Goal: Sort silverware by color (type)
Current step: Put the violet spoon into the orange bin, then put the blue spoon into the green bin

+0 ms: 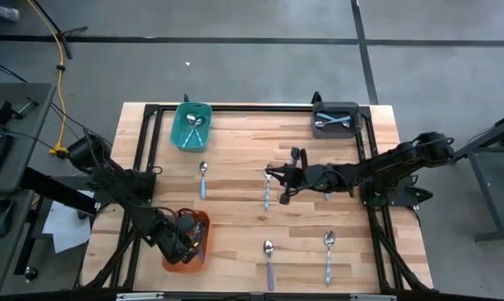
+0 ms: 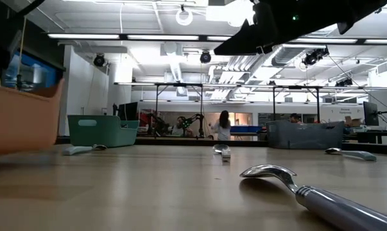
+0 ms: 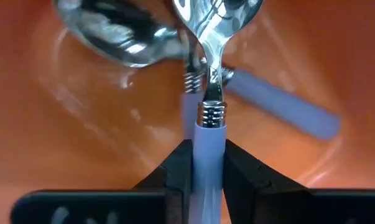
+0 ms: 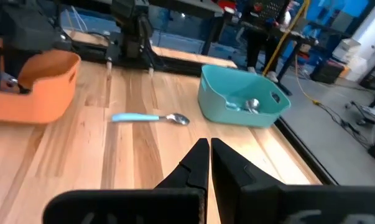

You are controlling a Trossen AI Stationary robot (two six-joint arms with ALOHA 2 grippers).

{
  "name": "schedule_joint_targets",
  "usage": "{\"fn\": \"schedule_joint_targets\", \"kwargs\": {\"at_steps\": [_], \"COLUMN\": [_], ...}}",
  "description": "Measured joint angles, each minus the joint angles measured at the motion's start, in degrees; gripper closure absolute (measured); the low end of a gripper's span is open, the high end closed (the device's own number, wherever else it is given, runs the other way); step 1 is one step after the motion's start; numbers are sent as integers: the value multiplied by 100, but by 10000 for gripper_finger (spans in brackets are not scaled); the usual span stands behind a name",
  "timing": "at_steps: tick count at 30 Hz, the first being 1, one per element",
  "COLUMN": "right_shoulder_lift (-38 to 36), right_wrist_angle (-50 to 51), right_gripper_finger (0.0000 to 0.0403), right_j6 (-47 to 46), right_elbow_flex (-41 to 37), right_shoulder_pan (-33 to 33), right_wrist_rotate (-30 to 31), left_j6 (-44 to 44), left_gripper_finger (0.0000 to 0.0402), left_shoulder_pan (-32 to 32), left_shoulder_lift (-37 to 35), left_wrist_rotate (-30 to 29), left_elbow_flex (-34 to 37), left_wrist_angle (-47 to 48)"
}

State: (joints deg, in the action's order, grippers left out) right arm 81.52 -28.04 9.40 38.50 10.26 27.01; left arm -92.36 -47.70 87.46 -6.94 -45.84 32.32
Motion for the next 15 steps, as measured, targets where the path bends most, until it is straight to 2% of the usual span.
{"fn": "schedule_joint_targets", "kwargs": {"at_steps": [4, 7, 11, 15], "right_shoulder_lift": [0, 0, -91, -274], "right_wrist_angle": [108, 196, 413, 803], "right_gripper_finger": [403, 403, 403, 403], "right_j6": [-40, -87, -323, -699], "right_elbow_flex": [0, 0, 0, 0], "right_shoulder_pan": [152, 276, 435, 594], "right_wrist_rotate": [303, 478, 662, 822], "left_j6": [261, 543, 1097, 1768], "left_gripper_finger": [288, 258, 254, 275], "left_shoulder_pan": [2, 5, 38, 180], "left_shoulder_lift": [-11, -121, -359, -614], "left_wrist_rotate": [65, 144, 81, -77], "left_elbow_flex": [-2, -19, -127, -140], "left_wrist_angle": [-22, -7, 143, 120]}}
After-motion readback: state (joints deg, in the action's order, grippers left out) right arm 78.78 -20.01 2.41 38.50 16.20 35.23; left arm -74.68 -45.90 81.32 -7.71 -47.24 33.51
